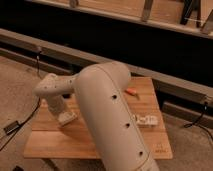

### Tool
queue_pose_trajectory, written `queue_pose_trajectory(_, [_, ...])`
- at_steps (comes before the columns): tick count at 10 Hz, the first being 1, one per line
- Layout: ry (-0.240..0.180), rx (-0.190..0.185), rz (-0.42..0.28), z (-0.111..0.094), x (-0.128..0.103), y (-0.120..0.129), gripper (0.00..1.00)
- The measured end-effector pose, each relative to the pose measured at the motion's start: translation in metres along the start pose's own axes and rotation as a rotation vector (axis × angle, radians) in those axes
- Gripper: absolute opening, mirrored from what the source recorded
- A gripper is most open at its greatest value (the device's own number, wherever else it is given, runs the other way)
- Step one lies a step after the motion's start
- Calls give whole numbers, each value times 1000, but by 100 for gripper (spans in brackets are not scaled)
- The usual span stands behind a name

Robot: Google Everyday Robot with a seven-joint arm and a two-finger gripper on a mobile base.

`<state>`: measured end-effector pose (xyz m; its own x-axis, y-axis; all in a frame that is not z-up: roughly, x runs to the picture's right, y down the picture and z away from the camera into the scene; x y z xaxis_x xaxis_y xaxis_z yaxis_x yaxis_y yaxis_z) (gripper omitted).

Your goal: Wipe the white sponge on the table

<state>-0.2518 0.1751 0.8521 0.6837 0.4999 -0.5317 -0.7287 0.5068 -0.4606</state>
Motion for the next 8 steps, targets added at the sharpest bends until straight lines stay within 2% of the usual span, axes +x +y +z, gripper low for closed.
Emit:
queue_pose_trajectory(4, [-2,15,4,0,-10,-5,65])
queue_pose_trajectory(8, [-6,50,-5,-19,-14,-7,65])
